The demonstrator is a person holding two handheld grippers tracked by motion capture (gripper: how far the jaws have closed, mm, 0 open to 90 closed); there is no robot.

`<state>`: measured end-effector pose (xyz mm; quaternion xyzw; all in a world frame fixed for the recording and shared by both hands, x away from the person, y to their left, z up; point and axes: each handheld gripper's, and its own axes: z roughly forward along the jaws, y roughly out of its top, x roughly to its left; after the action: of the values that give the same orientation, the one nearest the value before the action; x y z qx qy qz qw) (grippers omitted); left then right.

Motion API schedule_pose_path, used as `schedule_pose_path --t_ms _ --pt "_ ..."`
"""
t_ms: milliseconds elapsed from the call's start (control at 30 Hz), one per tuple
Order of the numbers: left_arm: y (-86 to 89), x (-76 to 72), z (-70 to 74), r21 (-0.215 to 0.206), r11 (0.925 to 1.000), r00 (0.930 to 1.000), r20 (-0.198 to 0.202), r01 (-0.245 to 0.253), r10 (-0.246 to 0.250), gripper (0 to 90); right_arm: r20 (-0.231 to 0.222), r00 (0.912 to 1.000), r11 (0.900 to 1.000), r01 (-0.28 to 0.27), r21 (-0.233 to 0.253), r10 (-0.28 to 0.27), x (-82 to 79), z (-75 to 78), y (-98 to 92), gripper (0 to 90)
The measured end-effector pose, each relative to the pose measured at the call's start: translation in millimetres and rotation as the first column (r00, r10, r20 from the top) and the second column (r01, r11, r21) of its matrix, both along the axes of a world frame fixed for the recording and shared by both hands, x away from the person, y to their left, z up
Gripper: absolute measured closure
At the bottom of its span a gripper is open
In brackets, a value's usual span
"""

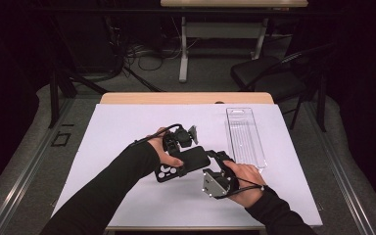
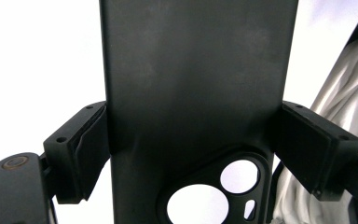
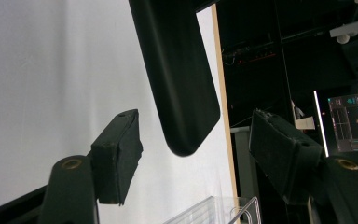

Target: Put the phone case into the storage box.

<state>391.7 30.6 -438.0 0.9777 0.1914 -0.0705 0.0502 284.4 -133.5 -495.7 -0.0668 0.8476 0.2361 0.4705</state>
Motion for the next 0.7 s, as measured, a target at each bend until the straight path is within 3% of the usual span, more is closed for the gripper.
schedule_pose_path --t_ms 300,533,700 --pt "-4.6 -1.1 -1.0 0.002 0.9999 0.9999 -0.006 0.013 -0.013 15.2 0.034 0.9993 0.999 -0.014 -0.048 0.016 1.0 -1.3 1.6 39.3" --pt "-6.8 -1.3 -1.5 -0.001 0.9999 0.9999 -0.007 0.013 -0.013 15.2 0.012 0.9997 0.999 -0.023 -0.034 0.023 2.4 -4.2 1.9 41.1" --pt "-7.9 -1.9 -2.0 0.004 0.9999 0.9998 -0.012 0.017 -0.017 15.2 0.016 0.9995 0.998 -0.026 -0.061 0.027 1.9 -6.2 2.5 41.8"
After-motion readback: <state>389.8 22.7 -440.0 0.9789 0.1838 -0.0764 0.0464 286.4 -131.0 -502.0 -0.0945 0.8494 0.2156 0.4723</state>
